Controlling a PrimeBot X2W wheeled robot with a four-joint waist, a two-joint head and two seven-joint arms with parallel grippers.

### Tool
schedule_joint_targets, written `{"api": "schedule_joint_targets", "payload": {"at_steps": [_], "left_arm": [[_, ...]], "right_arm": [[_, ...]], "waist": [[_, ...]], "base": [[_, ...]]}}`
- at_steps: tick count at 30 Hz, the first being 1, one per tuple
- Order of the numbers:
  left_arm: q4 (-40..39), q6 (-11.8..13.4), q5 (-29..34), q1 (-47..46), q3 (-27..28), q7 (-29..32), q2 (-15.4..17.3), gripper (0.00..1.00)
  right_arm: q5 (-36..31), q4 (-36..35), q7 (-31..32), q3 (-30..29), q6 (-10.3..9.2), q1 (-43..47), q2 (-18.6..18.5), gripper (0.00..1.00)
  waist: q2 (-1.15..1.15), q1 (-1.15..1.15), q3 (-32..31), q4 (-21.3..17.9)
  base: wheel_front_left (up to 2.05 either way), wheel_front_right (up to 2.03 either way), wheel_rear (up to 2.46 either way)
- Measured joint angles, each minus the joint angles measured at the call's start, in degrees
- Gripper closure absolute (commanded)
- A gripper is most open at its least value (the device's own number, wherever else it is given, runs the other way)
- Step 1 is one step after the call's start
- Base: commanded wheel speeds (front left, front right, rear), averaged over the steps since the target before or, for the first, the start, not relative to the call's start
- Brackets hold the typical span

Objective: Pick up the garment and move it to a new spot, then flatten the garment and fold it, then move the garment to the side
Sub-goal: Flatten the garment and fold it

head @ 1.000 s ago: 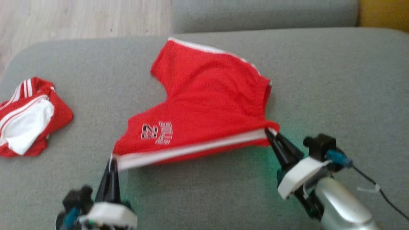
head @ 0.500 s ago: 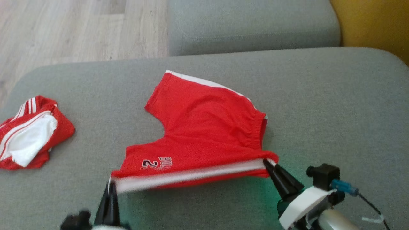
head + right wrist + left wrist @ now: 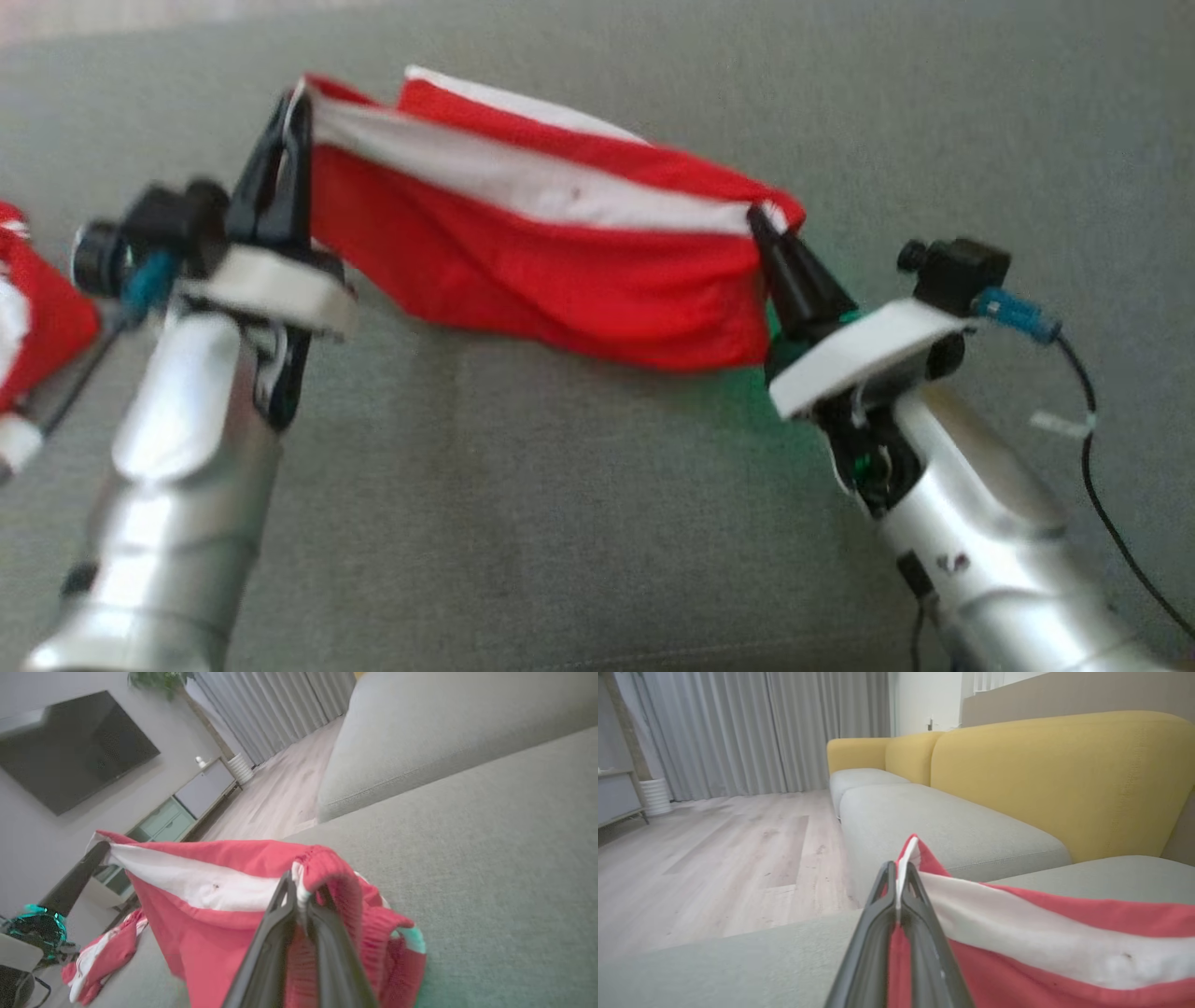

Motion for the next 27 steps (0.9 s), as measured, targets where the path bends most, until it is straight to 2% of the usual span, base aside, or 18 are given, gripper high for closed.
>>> {"api": "schedule_joint_targets", "payload": {"at_steps": [6, 12, 21, 22, 23, 24, 25, 27], "left_arm": [[8.2, 0.0, -4.1, -9.7, -7.3, 2.5, 3.0, 1.0], [14.0, 0.0, -6.6, -16.7, -12.0, 3.2, 5.0, 1.0], [19.7, 0.0, -8.7, -21.3, -16.1, 1.8, 5.8, 1.0], [20.3, 0.0, -8.7, -21.3, -16.3, 1.6, 5.8, 1.0], [20.9, 0.0, -8.8, -21.4, -16.4, 1.4, 5.8, 1.0], [21.5, 0.0, -9.0, -21.4, -16.4, 1.3, 5.8, 1.0], [22.9, 0.0, -9.3, -21.6, -16.2, 0.8, 5.7, 0.0], [23.6, 0.0, -9.7, -21.7, -16.2, 0.5, 5.5, 0.0]], "right_arm": [[8.6, 3.1, 1.9, -0.6, 0.0, -4.1, 1.4, 1.0], [15.2, 3.2, 0.6, 0.5, 0.0, -8.7, 2.4, 1.0], [19.5, 4.0, -3.3, 5.5, 0.0, -11.3, 2.4, 1.0], [19.5, 4.5, -3.7, 6.0, 0.0, -11.7, 2.4, 0.89], [19.4, 5.0, -4.0, 6.4, 0.0, -12.1, 2.4, 0.89], [19.0, 5.5, -4.5, 6.8, 0.0, -12.3, 2.4, 0.57], [17.2, 6.8, -5.4, 7.5, 0.0, -12.6, 2.5, 0.0], [16.4, 8.0, -5.9, 7.5, 0.0, -12.7, 2.5, 0.0]], "waist": [[0.0, -0.01, 6.4, -2.4], [0.0, -0.02, 10.9, -5.0], [0.0, -0.03, 12.9, -7.4], [0.0, -0.03, 13.0, -7.4], [0.0, -0.03, 13.0, -7.4], [0.0, -0.03, 13.0, -7.4], [0.0, -0.03, 13.0, -7.4], [0.0, -0.03, 12.7, -7.3]], "base": [[0.0, 0.0, 0.0], [0.0, 0.0, 0.0], [0.0, 0.0, 0.0], [0.0, 0.0, 0.0], [0.0, 0.0, 0.0], [0.0, 0.0, 0.0], [0.0, 0.0, 0.0], [0.0, 0.0, 0.0]]}}
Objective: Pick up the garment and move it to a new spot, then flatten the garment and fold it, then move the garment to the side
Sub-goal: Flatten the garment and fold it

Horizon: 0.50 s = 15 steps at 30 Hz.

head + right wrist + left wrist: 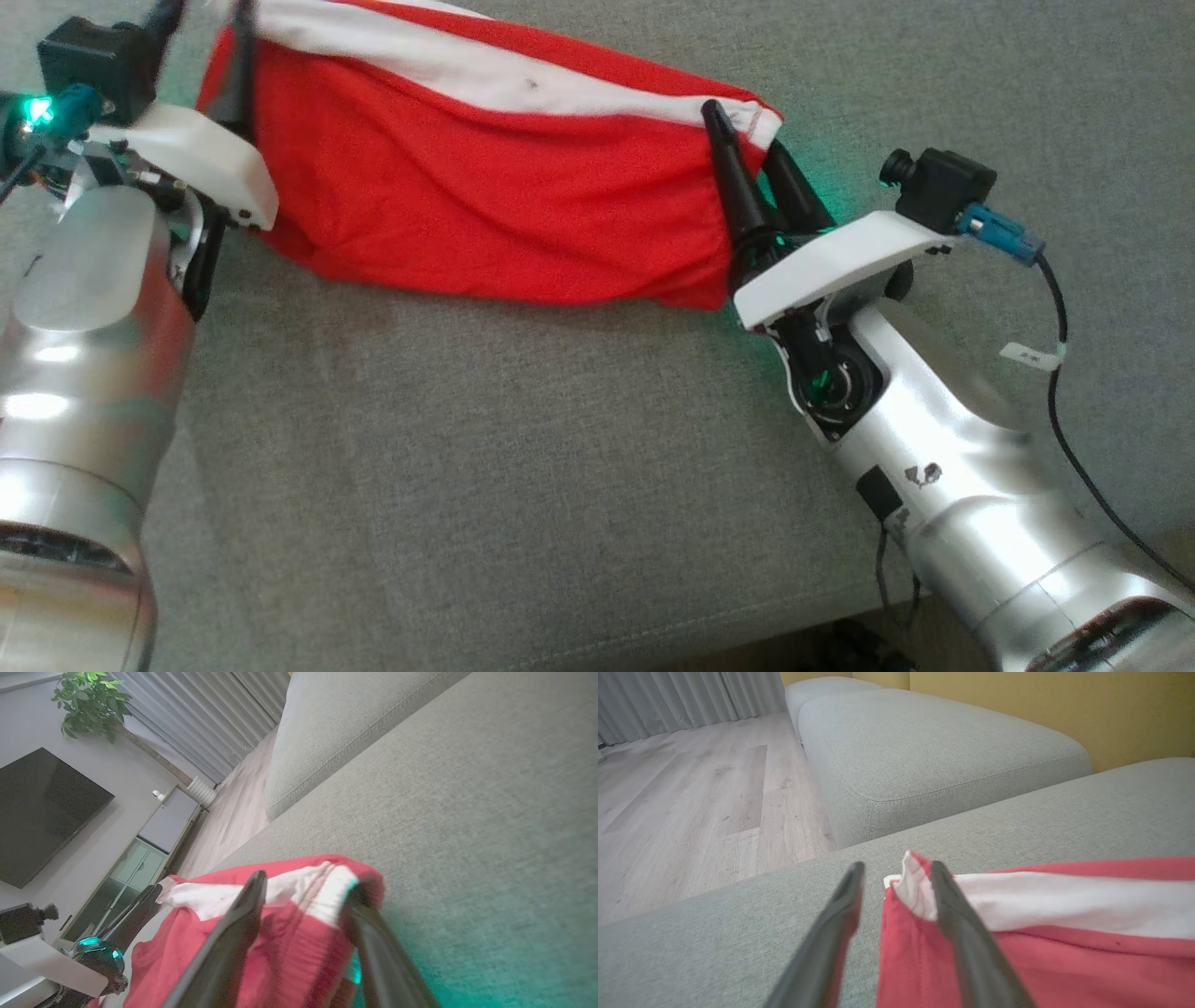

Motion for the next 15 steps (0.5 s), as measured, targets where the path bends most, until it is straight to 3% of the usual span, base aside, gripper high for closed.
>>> {"api": "schedule_joint_targets", "payload": {"at_steps": [6, 15], "left_arm": [[-0.4, 0.5, -1.5, 2.0, 2.3, -0.2, -1.0, 0.0], [-8.2, 2.9, -2.4, 14.6, 9.7, -0.4, -2.2, 0.0]], "right_arm": [[-1.0, 2.3, -0.4, -0.5, 0.0, 0.8, 0.0, 0.0], [-2.4, 2.9, -0.5, -3.6, 0.0, 6.3, -1.2, 0.0]], "waist": [[0.0, 0.0, -1.9, 0.6], [0.0, 0.0, -5.9, 1.5]], "base": [[0.0, 0.0, 0.0], [0.0, 0.0, 0.0]]}}
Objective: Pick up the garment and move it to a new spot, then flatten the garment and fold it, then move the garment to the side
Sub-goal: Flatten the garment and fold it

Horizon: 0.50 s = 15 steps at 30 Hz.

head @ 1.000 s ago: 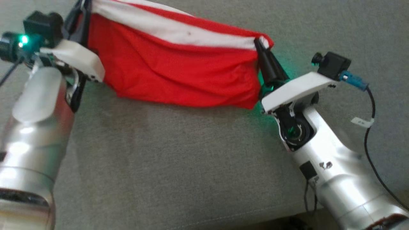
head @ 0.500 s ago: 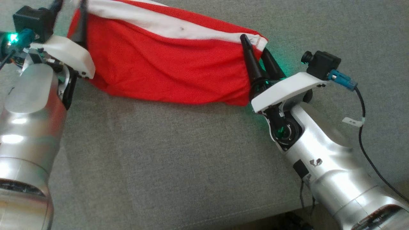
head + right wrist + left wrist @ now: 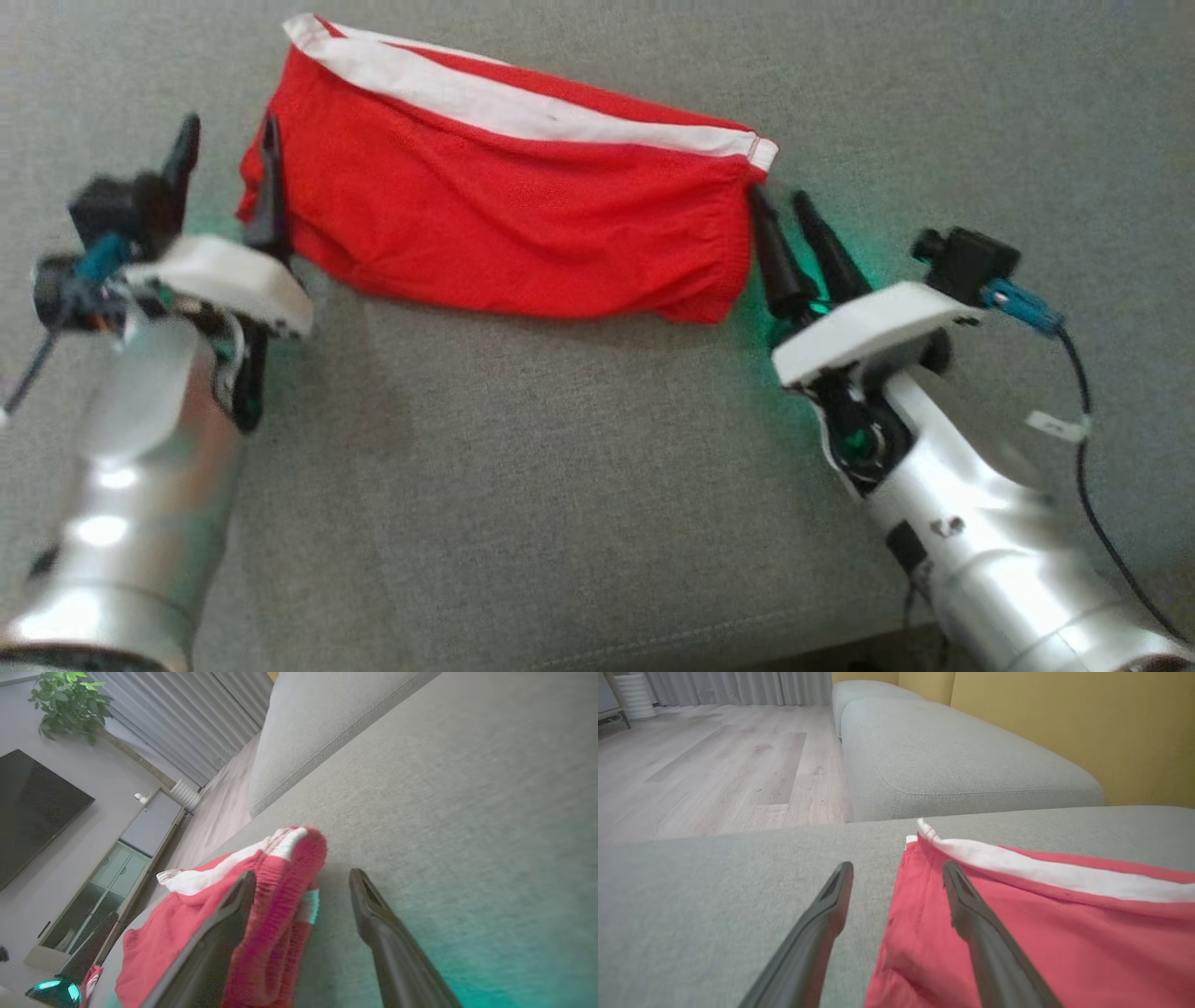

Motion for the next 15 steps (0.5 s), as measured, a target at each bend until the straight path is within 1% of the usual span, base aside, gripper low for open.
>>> {"api": "schedule_joint_targets", "payload": {"at_steps": [3, 4, 8, 10, 12, 15], "left_arm": [[-2.0, 0.2, 0.3, 3.8, 2.1, 0.0, -0.7, 0.0], [-2.0, 0.2, 0.3, 3.8, 2.1, 0.0, -0.7, 0.0], [-2.6, -0.1, 0.4, 7.1, 4.7, 0.0, -2.0, 0.0], [-2.6, -0.4, 0.8, 7.7, 5.4, 0.0, -2.6, 0.0], [-2.6, -0.5, 1.0, 7.7, 6.1, 0.0, -3.0, 0.0], [-2.1, -1.0, 1.0, 7.7, 7.4, 0.0, -3.5, 0.0]], "right_arm": [[-4.5, -0.5, 0.0, -4.3, 0.0, 2.3, -1.5, 0.0], [-4.5, -0.5, 0.0, -4.3, 0.0, 2.3, -1.5, 0.0], [-14.1, -3.5, 0.0, -11.9, 0.0, 5.3, -2.1, 0.0], [-19.3, -5.4, 0.0, -15.4, 0.0, 6.9, -1.5, 0.0], [-25.6, -6.7, 0.0, -17.7, 0.0, 8.5, -0.9, 0.0], [-32.8, -8.6, 0.0, -21.0, 0.0, 10.3, 0.0, 0.0]], "waist": [[0.0, 0.0, -1.5, 0.2], [0.0, 0.0, -1.5, 0.2], [0.0, -0.01, -2.9, 0.2], [0.0, -0.01, -2.9, 0.1], [0.0, 0.0, -2.7, 0.1], [0.0, 0.0, -2.3, -0.2]], "base": [[0.0, 0.0, 0.0], [0.0, 0.0, 0.0], [0.0, 0.0, 0.0], [0.0, 0.0, 0.0], [0.0, 0.0, 0.0], [0.0, 0.0, 0.0]]}}
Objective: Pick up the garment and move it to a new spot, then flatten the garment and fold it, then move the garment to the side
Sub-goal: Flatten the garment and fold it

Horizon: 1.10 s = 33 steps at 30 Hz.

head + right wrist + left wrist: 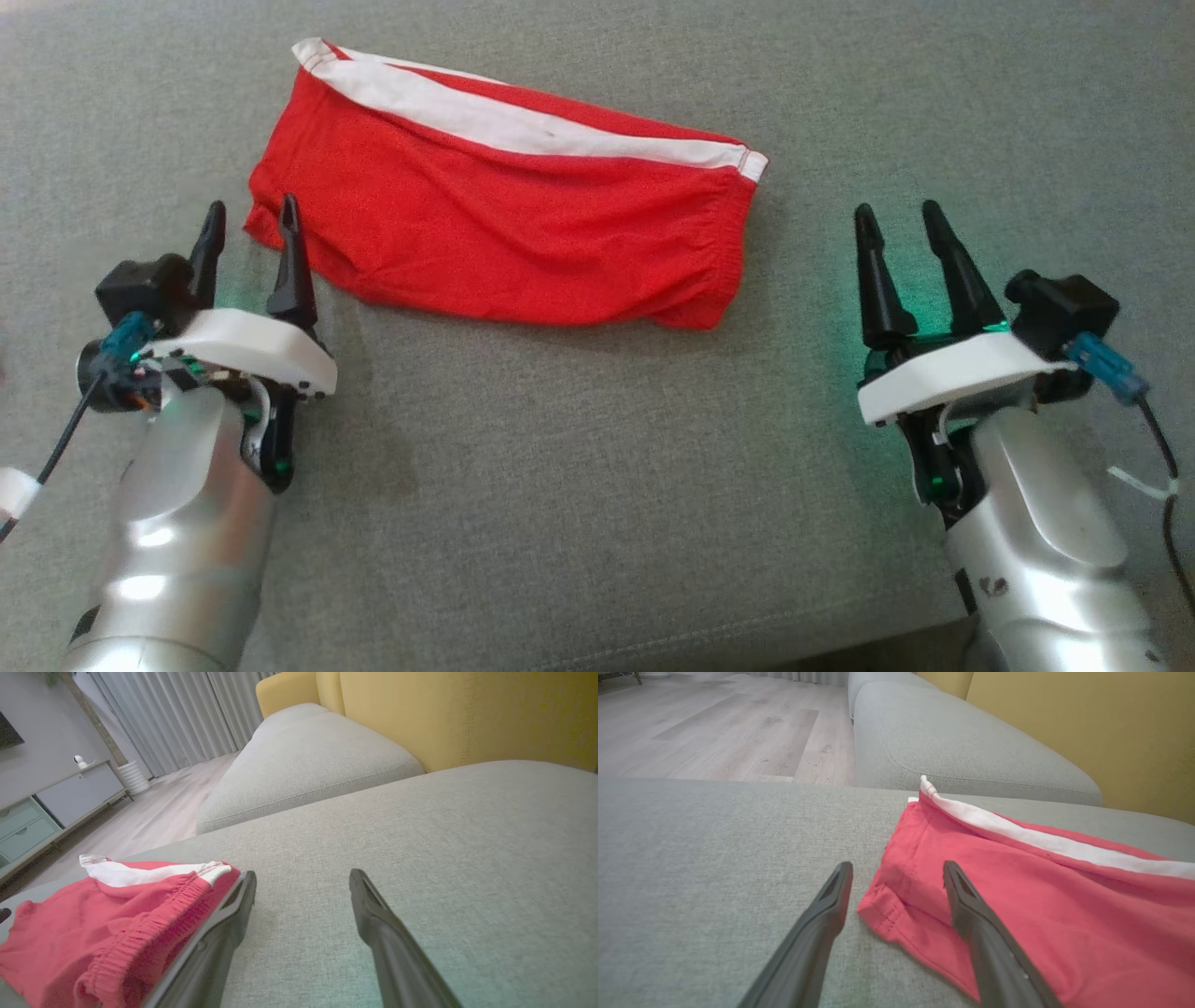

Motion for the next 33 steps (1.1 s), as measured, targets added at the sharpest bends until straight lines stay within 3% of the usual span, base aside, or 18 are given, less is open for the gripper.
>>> {"api": "schedule_joint_targets", "payload": {"at_steps": [5, 14, 15, 16, 17, 21, 25, 33], "left_arm": [[2.1, -0.6, 0.5, -0.5, 0.8, 0.0, -0.5, 0.0], [10.8, -1.4, 2.3, -4.6, 0.2, -0.3, -0.5, 0.01], [12.0, -1.3, 2.3, -5.1, 0.1, -0.3, -0.6, 0.26], [13.1, -1.3, 2.3, -5.5, -0.1, -0.3, -0.7, 0.66], [13.9, -1.3, 2.4, -6.0, -0.2, -0.3, -0.8, 1.0], [15.8, -1.3, 2.4, -6.8, -0.3, -0.3, -1.7, 1.0], [14.5, 0.4, 2.8, -4.9, -0.1, -0.3, -3.0, 1.0], [4.5, 2.2, 3.9, 10.3, 1.8, -0.2, -6.4, 1.0]], "right_arm": [[-5.8, -1.8, 0.0, -3.4, 0.0, 1.8, 1.3, 0.0], [-6.5, -2.6, 0.0, -4.3, 0.0, 2.8, 1.7, 0.0], [-6.5, -2.8, 0.0, -4.3, 0.0, 2.8, 1.7, 0.0], [-6.5, -2.8, 0.0, -4.3, 0.0, 2.9, 1.7, 0.0], [-6.6, -2.9, 0.0, -4.3, 0.0, 2.9, 1.7, 0.0], [-6.5, -2.9, 0.0, -5.2, 0.0, 3.0, 1.8, 0.0], [-6.2, -3.0, 0.0, -6.2, 0.0, 3.6, 1.8, 0.0], [-8.1, -2.0, 0.0, -7.2, 0.0, 8.6, 1.9, 0.0]], "waist": [[0.0, 0.01, 0.6, -0.5], [0.0, 0.0, 1.4, -2.0], [0.0, 0.0, 1.4, -2.1], [0.0, 0.0, 1.3, -2.1], [0.0, 0.0, 1.3, -2.1], [0.0, 0.01, 0.7, -1.5], [0.0, 0.02, -0.9, -0.2], [0.0, 0.0, -6.9, 4.0]], "base": [[0.0, 0.0, 0.0], [0.0, 0.0, 0.0], [0.0, 0.0, 0.0], [0.0, 0.0, 0.0], [0.0, 0.0, 0.0], [0.0, 0.0, 0.0], [0.0, 0.0, 0.0], [0.0, 0.0, 0.0]]}}
